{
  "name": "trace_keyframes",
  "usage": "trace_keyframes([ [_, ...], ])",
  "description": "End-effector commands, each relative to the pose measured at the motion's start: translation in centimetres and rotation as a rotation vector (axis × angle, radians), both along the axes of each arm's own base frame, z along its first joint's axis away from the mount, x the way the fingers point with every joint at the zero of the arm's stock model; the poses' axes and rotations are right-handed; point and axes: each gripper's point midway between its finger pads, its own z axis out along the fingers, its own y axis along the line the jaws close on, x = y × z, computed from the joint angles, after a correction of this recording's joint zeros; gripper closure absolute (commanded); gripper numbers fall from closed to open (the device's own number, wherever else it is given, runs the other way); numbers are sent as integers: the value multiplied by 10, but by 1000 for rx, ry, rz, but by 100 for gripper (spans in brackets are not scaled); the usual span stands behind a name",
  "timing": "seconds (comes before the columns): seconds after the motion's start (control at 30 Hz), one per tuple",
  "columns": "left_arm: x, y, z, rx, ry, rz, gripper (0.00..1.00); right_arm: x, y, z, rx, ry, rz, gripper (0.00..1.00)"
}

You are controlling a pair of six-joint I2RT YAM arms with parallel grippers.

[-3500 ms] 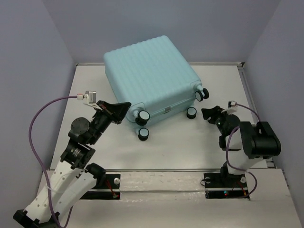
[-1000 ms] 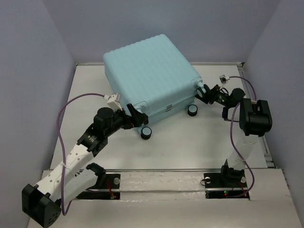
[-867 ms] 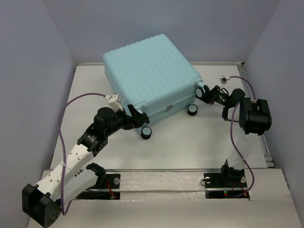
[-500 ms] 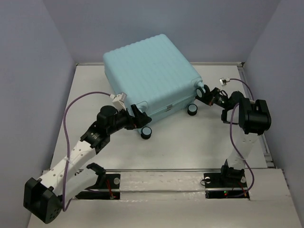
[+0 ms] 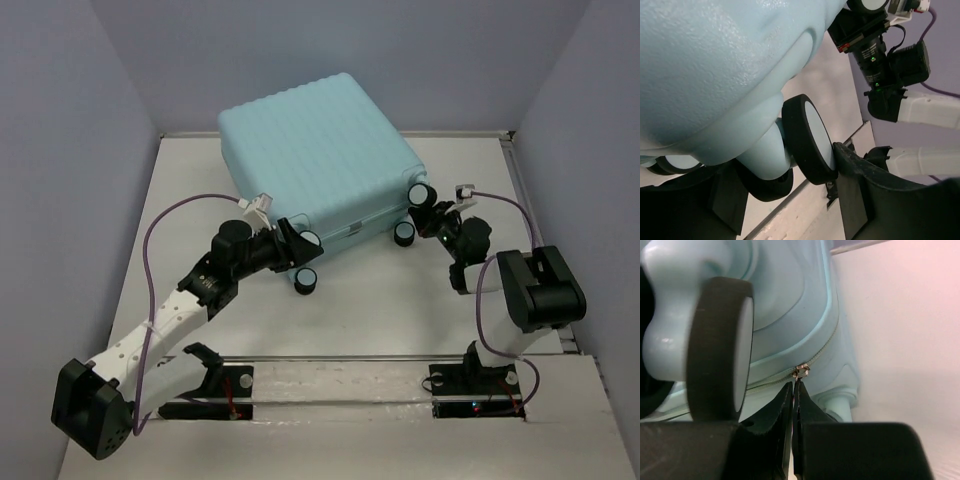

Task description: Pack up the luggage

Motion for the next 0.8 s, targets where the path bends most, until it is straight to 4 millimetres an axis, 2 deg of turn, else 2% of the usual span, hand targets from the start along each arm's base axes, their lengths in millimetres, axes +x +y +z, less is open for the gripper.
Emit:
trace_keyframes([
  [0.0, 6, -18, 68, -152, -234, -45, 81, -30, 47, 28, -110, -181, 55, 93],
  [0.1, 9, -14, 74, -159, -257, -12, 93, -44, 51, 20, -127, -174, 52, 93],
  [0.3, 15, 5, 87, -160, -310, 98, 94, -46, 46, 1, -111, -119, 19, 93],
  [0.43, 12, 26, 100, -125, -346, 178, 94, -33, 33, 2, -88, -111, -17, 93],
  [0.53, 13, 37, 100, -89, -363, 224, 94, -22, 22, 7, -79, -119, -8, 81],
  [0.57, 13, 37, 98, -89, -358, 226, 94, -20, 20, 9, -79, -120, 4, 72],
  [0.63, 12, 35, 96, -96, -353, 210, 94, -16, 19, 7, -80, -115, 32, 67],
  [0.67, 14, 35, 93, -88, -350, 215, 94, -15, 23, 11, -71, -125, 53, 63],
  [0.77, 17, 39, 88, -68, -351, 236, 94, -12, 33, 12, -76, -133, 122, 60],
])
